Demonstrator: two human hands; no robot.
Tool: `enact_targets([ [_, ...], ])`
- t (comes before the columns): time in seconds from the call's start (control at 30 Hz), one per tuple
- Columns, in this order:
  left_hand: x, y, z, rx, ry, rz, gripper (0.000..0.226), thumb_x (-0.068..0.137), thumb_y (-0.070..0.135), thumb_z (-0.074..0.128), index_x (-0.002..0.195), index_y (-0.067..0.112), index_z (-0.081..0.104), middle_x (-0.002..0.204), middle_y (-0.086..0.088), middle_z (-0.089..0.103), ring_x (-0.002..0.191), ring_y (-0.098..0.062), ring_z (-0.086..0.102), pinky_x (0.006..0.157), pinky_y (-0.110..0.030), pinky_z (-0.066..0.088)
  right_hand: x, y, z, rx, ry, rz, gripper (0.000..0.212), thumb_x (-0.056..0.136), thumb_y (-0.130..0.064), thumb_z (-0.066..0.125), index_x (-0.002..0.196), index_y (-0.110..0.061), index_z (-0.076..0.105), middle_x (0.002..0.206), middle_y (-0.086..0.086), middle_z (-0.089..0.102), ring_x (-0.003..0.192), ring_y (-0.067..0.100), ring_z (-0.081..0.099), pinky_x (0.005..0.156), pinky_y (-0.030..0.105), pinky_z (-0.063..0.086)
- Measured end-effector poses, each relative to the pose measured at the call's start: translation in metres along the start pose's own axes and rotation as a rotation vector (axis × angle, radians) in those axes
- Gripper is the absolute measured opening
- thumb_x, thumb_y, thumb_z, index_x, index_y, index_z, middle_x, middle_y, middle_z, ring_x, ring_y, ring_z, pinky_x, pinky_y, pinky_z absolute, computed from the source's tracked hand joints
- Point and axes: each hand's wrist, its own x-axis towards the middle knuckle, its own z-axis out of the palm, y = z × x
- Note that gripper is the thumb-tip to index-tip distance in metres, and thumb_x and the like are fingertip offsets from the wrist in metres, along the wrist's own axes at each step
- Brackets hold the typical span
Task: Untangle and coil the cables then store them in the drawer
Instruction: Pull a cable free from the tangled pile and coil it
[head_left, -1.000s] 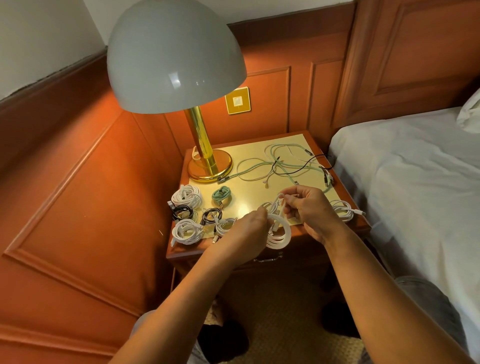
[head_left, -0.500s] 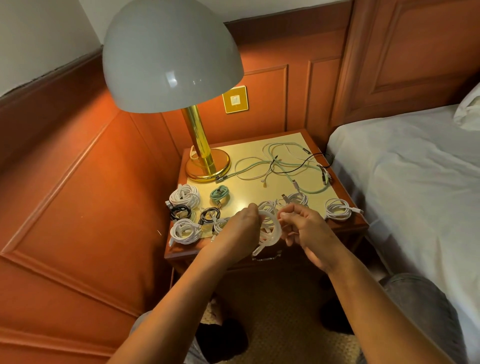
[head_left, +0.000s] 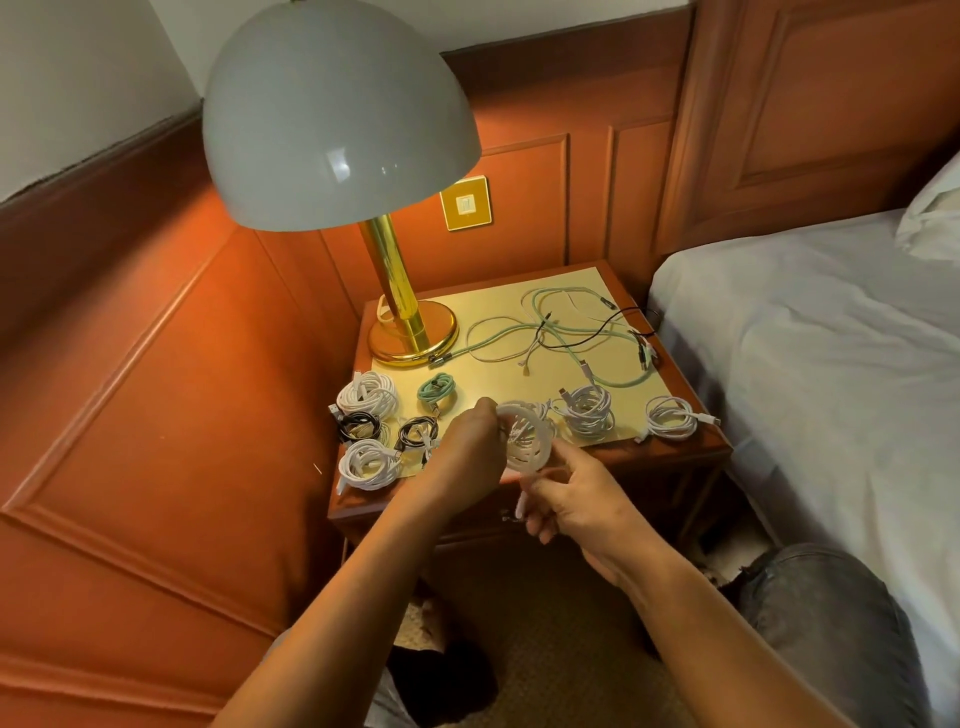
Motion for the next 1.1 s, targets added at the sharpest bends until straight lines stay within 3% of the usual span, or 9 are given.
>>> enact_targets([
  [0.13, -0.001, -0.014, -0.007, -0.002, 0.013, -0.036, 0.012, 0.102, 0.011, 0.039, 0.104, 0.012, 0.050, 0.100, -0.008, 0.056, 0.084, -0.020, 0.052, 0.068, -0.030, 0.042, -0.008, -0.015, -0.012, -0.174, -0.003, -0.008, 0.034, 0.095, -0.008, 0.054, 0.123, -0.026, 0.050, 0.073, -0.003, 0.056, 0.050, -0.001, 0.053, 0.047, 0.012, 0.038],
  [0.23, -0.005, -0.020, -0.005, 0.039, -0.026, -0.025, 0.012, 0.098, 0.007, 0.041, 0.100, 0.016, 0.048, 0.099, -0.005, 0.055, 0.083, -0.018, 0.050, 0.067, -0.028, 0.038, -0.011, -0.029, -0.025, -0.316, -0.032, -0.008, 0.025, 0.096, -0.014, 0.052, 0.116, -0.027, 0.058, 0.082, -0.002, 0.057, 0.063, 0.003, 0.052, 0.053, 0.015, 0.039],
  [0.37, -0.007, -0.016, 0.000, -0.003, -0.020, -0.026, 0.012, 0.100, 0.010, 0.038, 0.103, 0.013, 0.050, 0.097, -0.006, 0.056, 0.076, -0.016, 0.049, 0.064, -0.029, 0.038, -0.009, -0.038, -0.041, -0.233, -0.010, 0.017, 0.022, 0.096, -0.011, 0.049, 0.111, -0.023, 0.061, 0.074, 0.002, 0.052, 0.055, 0.007, 0.041, 0.047, 0.020, 0.032],
  [0.47, -0.004, -0.011, -0.003, -0.043, -0.009, -0.030, 0.018, 0.102, 0.014, 0.036, 0.106, 0.010, 0.053, 0.096, -0.006, 0.055, 0.078, -0.018, 0.050, 0.065, -0.031, 0.039, -0.007, -0.038, -0.051, -0.593, 0.069, -0.068, 0.017, 0.097, -0.019, 0.052, 0.105, -0.028, 0.064, 0.082, -0.007, 0.055, 0.071, 0.005, 0.052, 0.058, 0.019, 0.038],
  [0.53, -0.002, -0.011, -0.001, -0.164, -0.027, -0.060, 0.020, 0.103, 0.016, 0.035, 0.099, 0.014, 0.054, 0.090, -0.006, 0.055, 0.077, -0.021, 0.051, 0.068, -0.034, 0.041, -0.005, -0.036, -0.053, -0.822, 0.165, -0.153, 0.014, 0.097, -0.022, 0.054, 0.103, -0.029, 0.064, 0.085, -0.012, 0.056, 0.080, 0.005, 0.056, 0.065, 0.020, 0.044],
  [0.63, -0.004, -0.008, 0.003, -0.481, -0.052, -0.151, 0.025, 0.104, 0.018, 0.034, 0.087, 0.020, 0.052, 0.077, -0.007, 0.051, 0.066, -0.020, 0.047, 0.057, -0.030, 0.039, 0.004, -0.026, -0.052, -0.892, 0.269, -0.259, 0.013, 0.095, -0.020, 0.059, 0.105, -0.024, 0.066, 0.099, -0.006, 0.058, 0.094, 0.011, 0.057, 0.078, 0.023, 0.048],
  [0.8, -0.013, 0.009, 0.008, -0.728, -0.009, -0.163, 0.025, 0.104, 0.012, 0.031, 0.089, 0.015, 0.050, 0.072, -0.005, 0.045, 0.062, -0.016, 0.041, 0.054, -0.029, 0.033, 0.016, -0.011, -0.038, -0.399, 0.360, -0.315, 0.010, 0.093, -0.013, 0.062, 0.097, -0.021, 0.067, 0.089, -0.004, 0.066, 0.076, 0.004, 0.062, 0.058, 0.012, 0.048],
  [0.97, -0.010, 0.011, 0.019, -0.640, 0.045, -0.142, 0.026, 0.103, 0.017, 0.032, 0.085, 0.020, 0.051, 0.071, -0.004, 0.049, 0.067, -0.023, 0.046, 0.065, -0.040, 0.037, 0.020, -0.004, -0.019, 0.220, 0.293, -0.182, 0.012, 0.089, -0.007, 0.064, 0.098, -0.015, 0.067, 0.096, 0.012, 0.069, 0.079, 0.017, 0.064, 0.063, 0.023, 0.052],
  [1.1, -0.008, 0.013, 0.025, -0.522, 0.092, -0.120, 0.024, 0.103, 0.021, 0.035, 0.084, 0.022, 0.049, 0.071, -0.005, 0.053, 0.065, -0.023, 0.050, 0.062, -0.040, 0.041, 0.017, -0.006, -0.017, 0.464, 0.238, -0.145, 0.026, 0.070, -0.017, 0.067, 0.095, -0.009, 0.069, 0.090, 0.013, 0.071, 0.082, 0.023, 0.063, 0.069, 0.028, 0.053],
])
